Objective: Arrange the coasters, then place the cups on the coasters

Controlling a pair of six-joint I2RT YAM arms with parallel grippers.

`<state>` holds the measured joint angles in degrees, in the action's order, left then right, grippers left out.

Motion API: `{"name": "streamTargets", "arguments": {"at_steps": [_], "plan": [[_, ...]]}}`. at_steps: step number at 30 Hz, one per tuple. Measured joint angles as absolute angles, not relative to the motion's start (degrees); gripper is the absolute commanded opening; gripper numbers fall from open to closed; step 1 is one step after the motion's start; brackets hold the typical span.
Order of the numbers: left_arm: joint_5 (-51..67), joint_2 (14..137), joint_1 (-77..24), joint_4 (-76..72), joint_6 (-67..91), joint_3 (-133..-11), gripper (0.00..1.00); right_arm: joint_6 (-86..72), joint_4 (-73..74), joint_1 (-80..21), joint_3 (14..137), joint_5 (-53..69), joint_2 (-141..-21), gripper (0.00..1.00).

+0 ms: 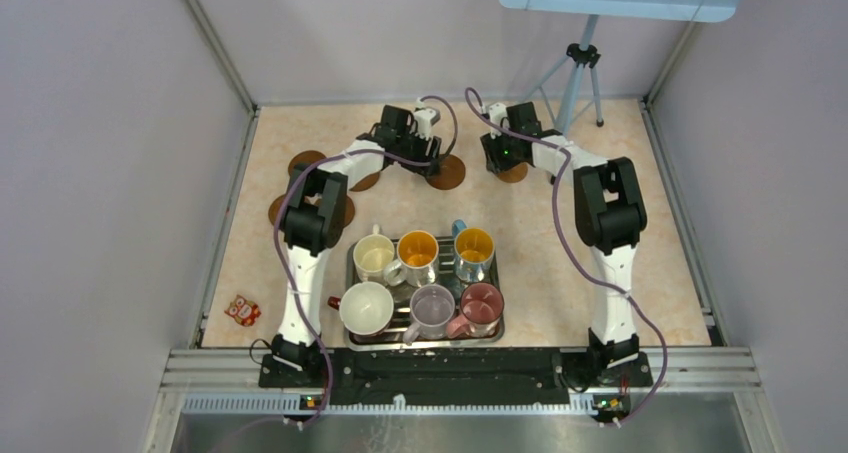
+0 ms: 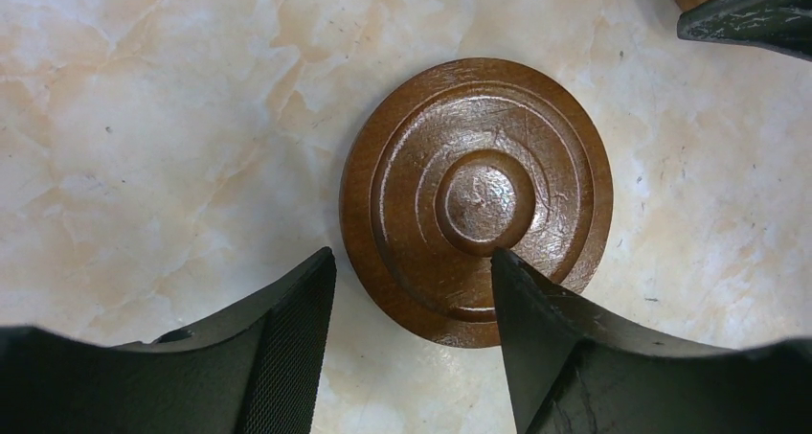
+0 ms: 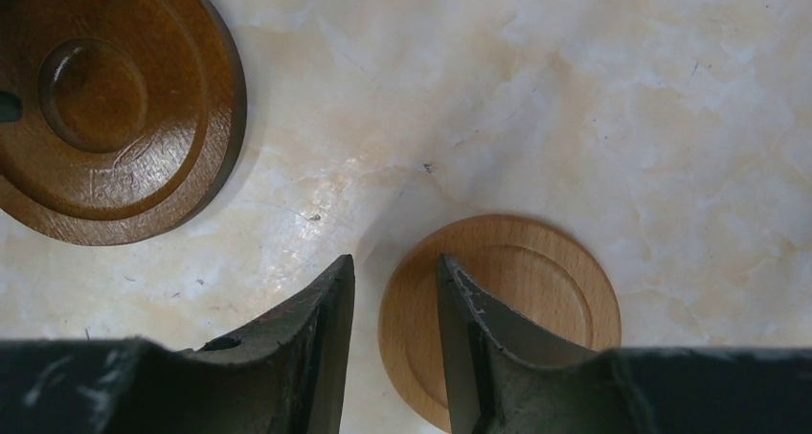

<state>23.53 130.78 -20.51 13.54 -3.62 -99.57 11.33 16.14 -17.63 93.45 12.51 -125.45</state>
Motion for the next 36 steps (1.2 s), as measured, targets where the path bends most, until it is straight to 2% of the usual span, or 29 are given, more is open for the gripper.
{"name": "streamTargets", "arguments": {"at_steps": [21, 33, 36], "plan": [[24.0, 136.6, -20.5, 8.4, 4.5, -105.9, 0.46, 8.7, 16.3, -17.6, 93.5, 13.1, -125.4, 0.41], [22.0, 140.5, -21.9, 5.3, 6.8, -110.7, 0.40, 5.9, 17.7, -17.5, 93.4, 14.6, -124.7, 0.44], [21.5, 141.6, -22.3, 5.3, 7.5, -112.3, 0.43, 5.0, 17.7, -17.4, 93.4, 14.7, -124.5, 0.44]]}}
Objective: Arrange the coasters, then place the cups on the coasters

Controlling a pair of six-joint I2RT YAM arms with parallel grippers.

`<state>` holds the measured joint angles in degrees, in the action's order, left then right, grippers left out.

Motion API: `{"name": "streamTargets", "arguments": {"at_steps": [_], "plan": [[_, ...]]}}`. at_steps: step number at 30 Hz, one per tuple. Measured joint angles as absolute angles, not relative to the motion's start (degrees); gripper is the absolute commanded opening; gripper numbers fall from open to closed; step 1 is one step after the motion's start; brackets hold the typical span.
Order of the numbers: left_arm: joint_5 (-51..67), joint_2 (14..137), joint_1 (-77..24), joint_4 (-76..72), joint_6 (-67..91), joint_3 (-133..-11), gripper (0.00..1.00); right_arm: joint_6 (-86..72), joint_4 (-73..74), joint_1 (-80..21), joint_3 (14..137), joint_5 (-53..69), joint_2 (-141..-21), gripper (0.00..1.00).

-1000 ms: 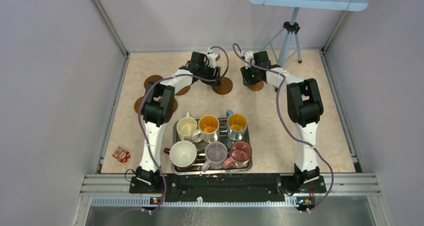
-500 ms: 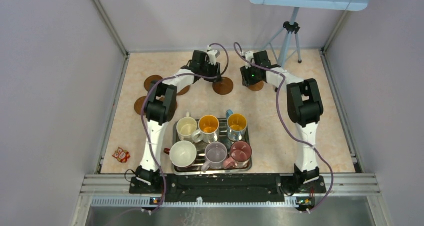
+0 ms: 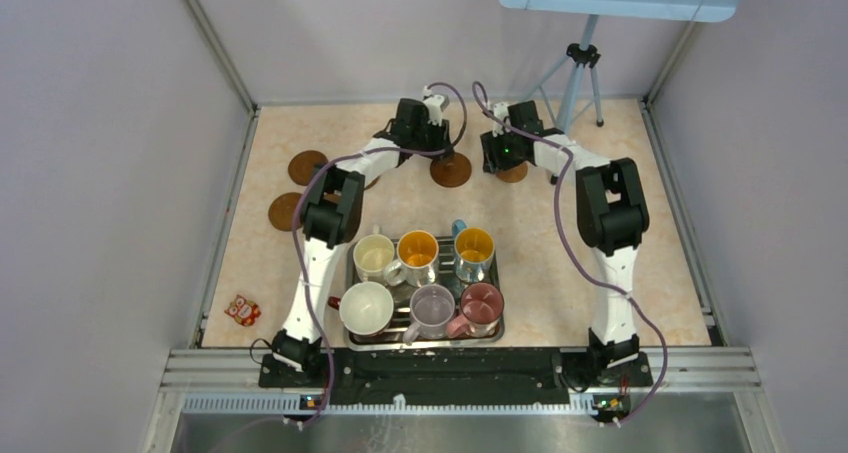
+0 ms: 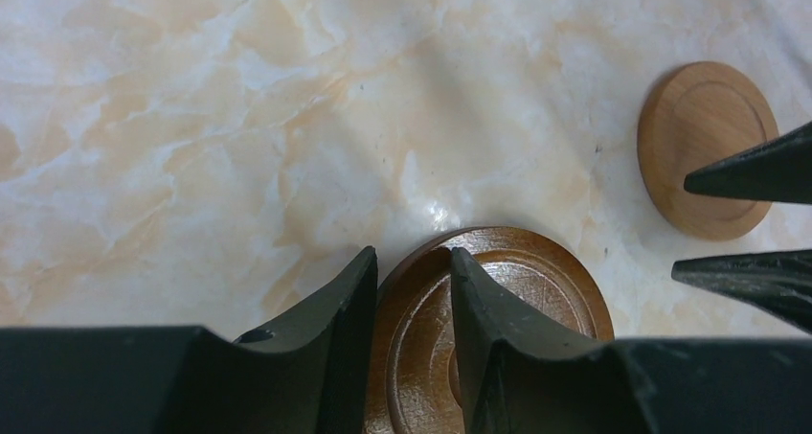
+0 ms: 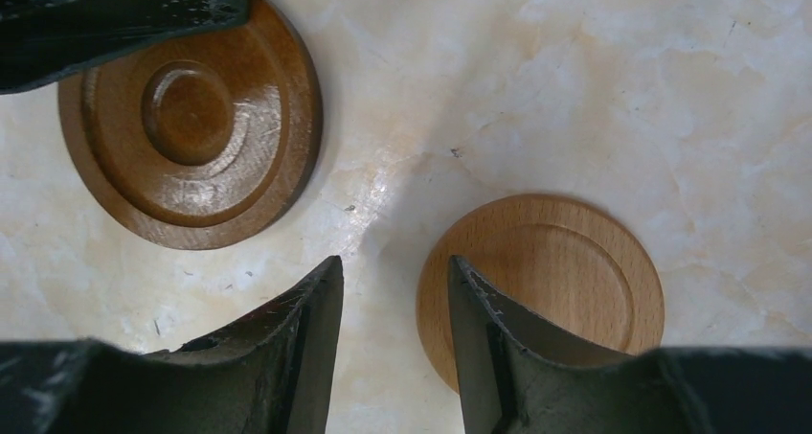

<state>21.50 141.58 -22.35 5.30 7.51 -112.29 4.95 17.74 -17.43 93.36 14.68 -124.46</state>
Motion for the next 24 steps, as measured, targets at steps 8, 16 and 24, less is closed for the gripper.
{"name": "streamTargets", "arguments": {"at_steps": [8, 16, 24], "plan": [[20.6, 143.1, -22.5, 5.8, 8.4, -115.4, 0.65, 2.6, 16.7, -17.5, 92.6, 14.7, -122.8, 0.46], [21.3, 134.5, -19.7, 12.6, 4.5, -109.0, 0.79, 1.3, 16.2, -17.7, 92.6, 14.7, -121.6, 0.57], [22.6, 114.6, -7.6, 19.8, -4.7, -93.4, 0.85, 2.5, 20.5, -16.9, 89.1, 17.2, -112.3, 0.75]]}}
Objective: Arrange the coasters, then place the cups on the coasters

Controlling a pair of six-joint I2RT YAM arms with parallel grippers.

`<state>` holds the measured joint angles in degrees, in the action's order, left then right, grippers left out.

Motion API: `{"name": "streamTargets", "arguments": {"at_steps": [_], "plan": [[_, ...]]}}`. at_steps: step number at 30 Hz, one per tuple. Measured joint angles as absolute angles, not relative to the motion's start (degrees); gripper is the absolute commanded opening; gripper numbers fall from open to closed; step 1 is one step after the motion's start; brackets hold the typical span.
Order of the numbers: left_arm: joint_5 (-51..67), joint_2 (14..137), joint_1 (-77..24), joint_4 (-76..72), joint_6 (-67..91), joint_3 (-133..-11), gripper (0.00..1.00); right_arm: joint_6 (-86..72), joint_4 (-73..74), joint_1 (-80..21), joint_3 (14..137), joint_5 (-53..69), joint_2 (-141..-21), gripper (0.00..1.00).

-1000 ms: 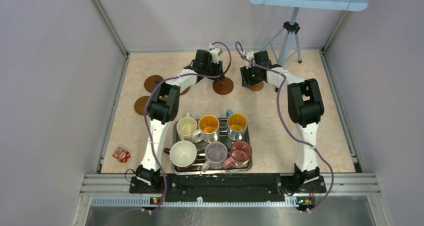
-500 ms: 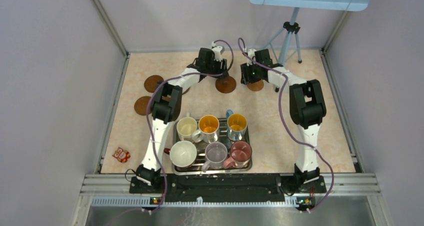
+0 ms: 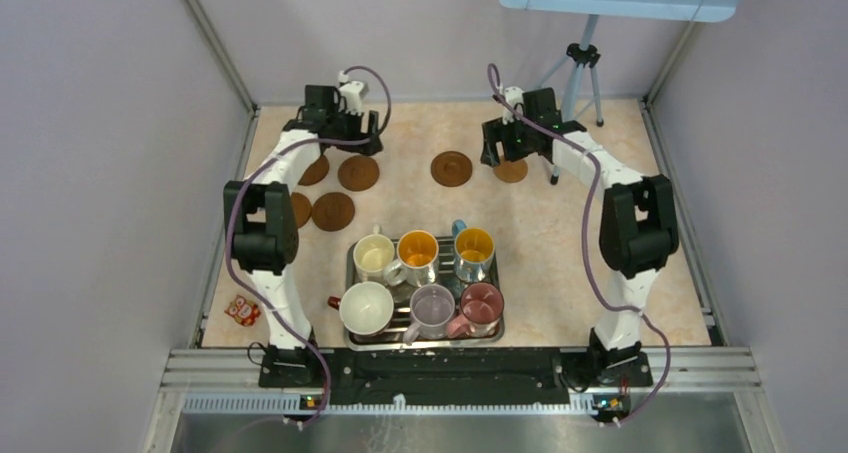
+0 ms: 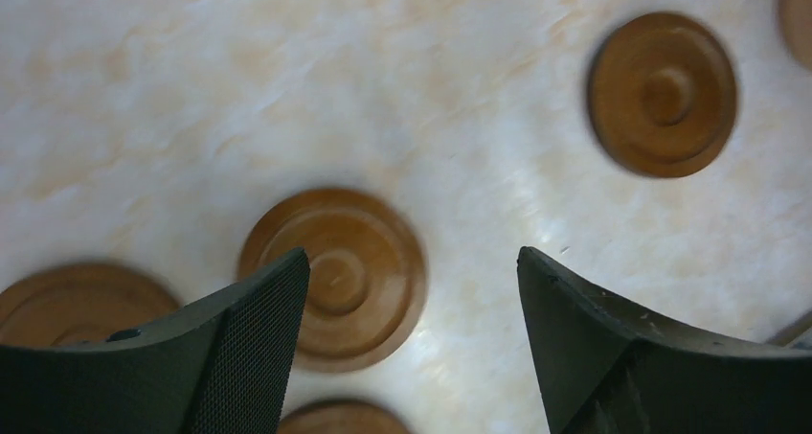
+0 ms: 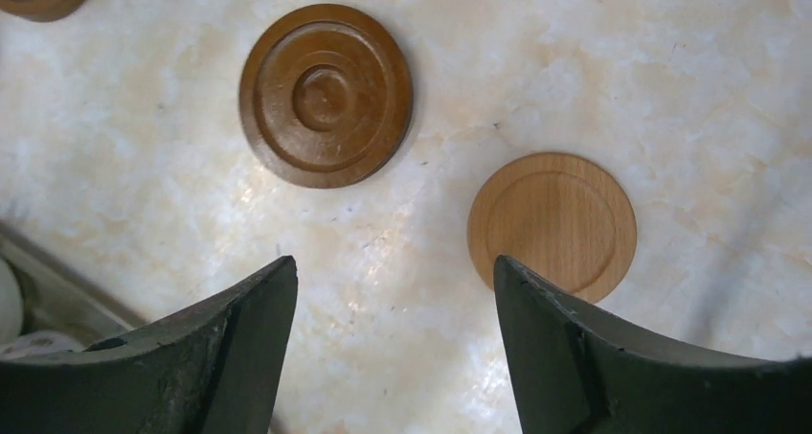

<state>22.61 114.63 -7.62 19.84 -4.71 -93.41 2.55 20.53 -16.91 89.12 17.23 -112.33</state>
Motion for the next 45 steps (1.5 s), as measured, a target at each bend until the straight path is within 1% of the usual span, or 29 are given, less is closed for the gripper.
{"name": "streamTargets", "arguments": {"at_steps": [4, 9, 15, 24, 33, 36, 45], "plan": [[20.4, 112.3, -3.1, 22.4, -8.2, -90.2, 0.81, 3.6, 22.9, -15.8, 86.8, 20.3, -107.2, 0.77], [18.5, 114.1, -2.6, 24.7, -9.0, -88.1, 0.73, 4.0, 25.8, -12.3, 83.9, 24.3, -103.8, 0.77], [16.0, 116.8, -1.5, 24.9, -8.0, -87.9, 0.70, 4.0, 29.4, -8.2, 79.1, 24.5, -99.2, 0.78], [12.4, 118.3, -0.4, 23.2, -7.4, -86.6, 0.66, 6.0, 31.0, -8.2, 74.5, 26.0, -92.2, 0.79], [14.6, 120.9, -0.4, 19.5, -7.0, -87.5, 0.49, 7.3, 30.9, -7.6, 70.1, 26.3, -90.0, 0.79], [14.8, 121.6, -0.6, 18.1, -6.7, -88.0, 0.46, 7.4, 30.9, -7.2, 68.9, 26.3, -88.7, 0.79], [14.4, 122.4, -4.7, 15.2, -4.4, -88.3, 0.45, 7.5, 30.8, -7.0, 68.6, 26.2, -87.4, 0.79]]}}
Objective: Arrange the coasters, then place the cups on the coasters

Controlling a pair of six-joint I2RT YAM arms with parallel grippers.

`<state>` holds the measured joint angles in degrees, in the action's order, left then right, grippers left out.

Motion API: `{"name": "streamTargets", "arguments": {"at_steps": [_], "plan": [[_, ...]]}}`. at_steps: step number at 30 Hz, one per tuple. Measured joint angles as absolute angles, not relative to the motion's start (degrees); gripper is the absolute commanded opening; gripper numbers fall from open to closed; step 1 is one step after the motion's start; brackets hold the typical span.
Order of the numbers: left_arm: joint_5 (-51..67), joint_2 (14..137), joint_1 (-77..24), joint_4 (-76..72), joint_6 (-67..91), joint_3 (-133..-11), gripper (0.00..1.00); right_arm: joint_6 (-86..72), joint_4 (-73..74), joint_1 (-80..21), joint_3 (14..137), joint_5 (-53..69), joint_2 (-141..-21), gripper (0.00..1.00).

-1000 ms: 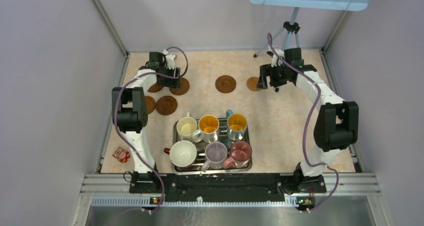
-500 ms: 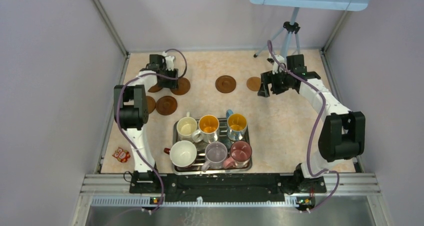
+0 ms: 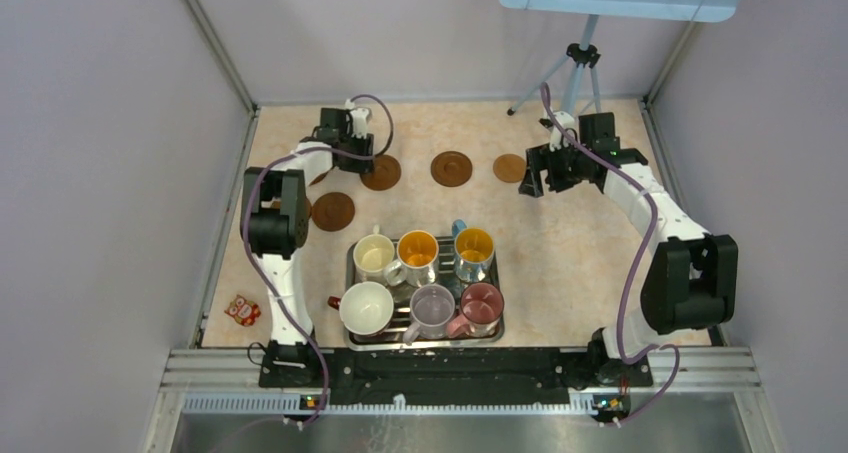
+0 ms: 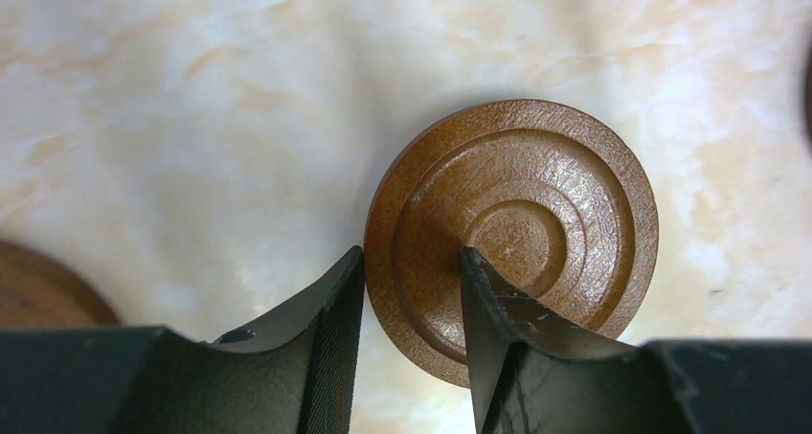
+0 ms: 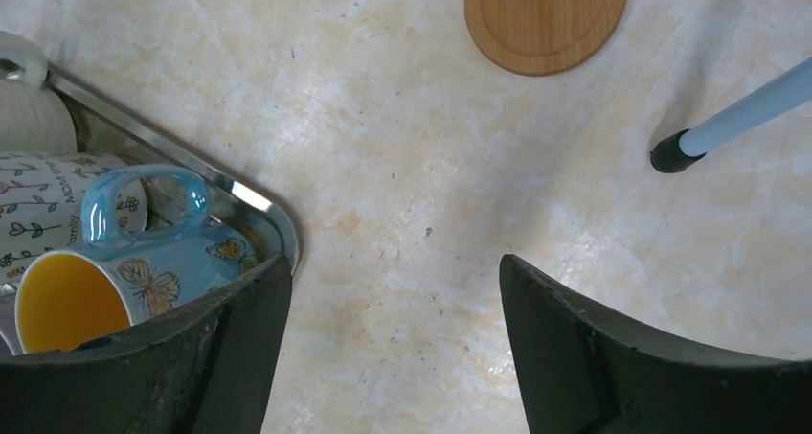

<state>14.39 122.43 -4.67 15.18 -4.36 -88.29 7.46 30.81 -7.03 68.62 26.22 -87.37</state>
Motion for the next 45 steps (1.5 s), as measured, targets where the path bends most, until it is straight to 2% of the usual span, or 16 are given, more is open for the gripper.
{"name": "streamTargets", "arguments": {"at_steps": [11, 19, 22, 26, 36, 45], "plan": [[14.7, 125.6, -10.4, 14.0, -1.6, -92.2, 0.47, 7.4, 30.8, -7.0, 68.6, 25.7, -87.4, 0.79], [15.7, 125.2, -10.2, 14.3, -1.0, -92.2, 0.76, 7.5, 30.8, -7.0, 68.6, 25.5, -87.4, 0.79], [15.6, 123.5, -9.6, 16.4, -1.4, -90.9, 0.79, 7.5, 30.8, -7.0, 68.6, 25.5, -87.4, 0.79], [17.2, 120.9, -6.1, 20.6, -1.9, -90.3, 0.81, 7.6, 30.7, -7.0, 68.5, 25.6, -87.4, 0.79], [17.5, 116.4, 11.6, 22.1, -5.0, -90.7, 0.79, 9.6, 28.5, -6.9, 63.2, 28.0, -86.0, 0.79], [16.6, 119.7, 15.8, 23.0, -7.4, -91.7, 0.74, 9.9, 27.0, -6.9, 60.7, 28.6, -84.2, 0.79]]}}
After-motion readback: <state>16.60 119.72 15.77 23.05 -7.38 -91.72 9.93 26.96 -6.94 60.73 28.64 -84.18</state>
